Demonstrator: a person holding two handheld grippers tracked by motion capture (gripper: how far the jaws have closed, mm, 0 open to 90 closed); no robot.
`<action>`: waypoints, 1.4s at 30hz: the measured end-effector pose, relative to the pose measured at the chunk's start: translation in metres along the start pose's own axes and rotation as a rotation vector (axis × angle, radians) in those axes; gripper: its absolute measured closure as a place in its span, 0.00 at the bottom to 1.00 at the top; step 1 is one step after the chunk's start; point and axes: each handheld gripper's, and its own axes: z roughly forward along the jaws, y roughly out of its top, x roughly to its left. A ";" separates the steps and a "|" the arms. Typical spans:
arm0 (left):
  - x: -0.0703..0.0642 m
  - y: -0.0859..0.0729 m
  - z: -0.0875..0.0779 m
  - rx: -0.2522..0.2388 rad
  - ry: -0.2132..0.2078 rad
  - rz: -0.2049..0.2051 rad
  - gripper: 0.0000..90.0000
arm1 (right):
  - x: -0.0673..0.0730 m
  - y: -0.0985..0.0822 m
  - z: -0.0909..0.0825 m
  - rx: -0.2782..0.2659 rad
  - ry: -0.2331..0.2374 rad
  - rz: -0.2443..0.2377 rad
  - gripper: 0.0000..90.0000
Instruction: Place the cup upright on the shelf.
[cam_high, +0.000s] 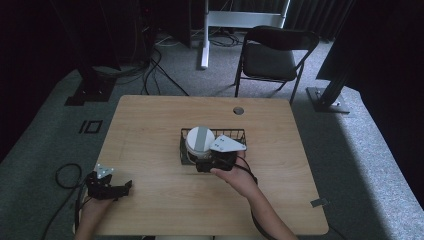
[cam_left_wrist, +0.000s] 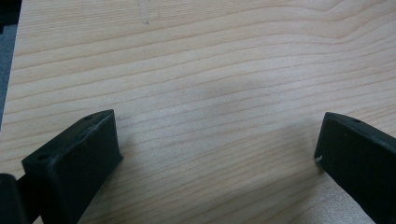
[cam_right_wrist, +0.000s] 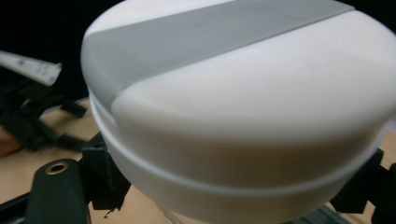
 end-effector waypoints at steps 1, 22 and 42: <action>0.000 0.000 0.000 0.000 0.000 0.000 0.00 | -0.002 0.001 0.000 0.000 -0.005 -0.001 0.20; 0.000 0.000 0.000 0.000 0.000 0.000 0.00 | -0.051 0.003 -0.001 0.020 -0.289 0.077 0.20; 0.000 0.000 0.000 -0.001 0.000 -0.001 0.00 | -0.076 -0.026 0.014 0.134 -0.396 0.146 0.20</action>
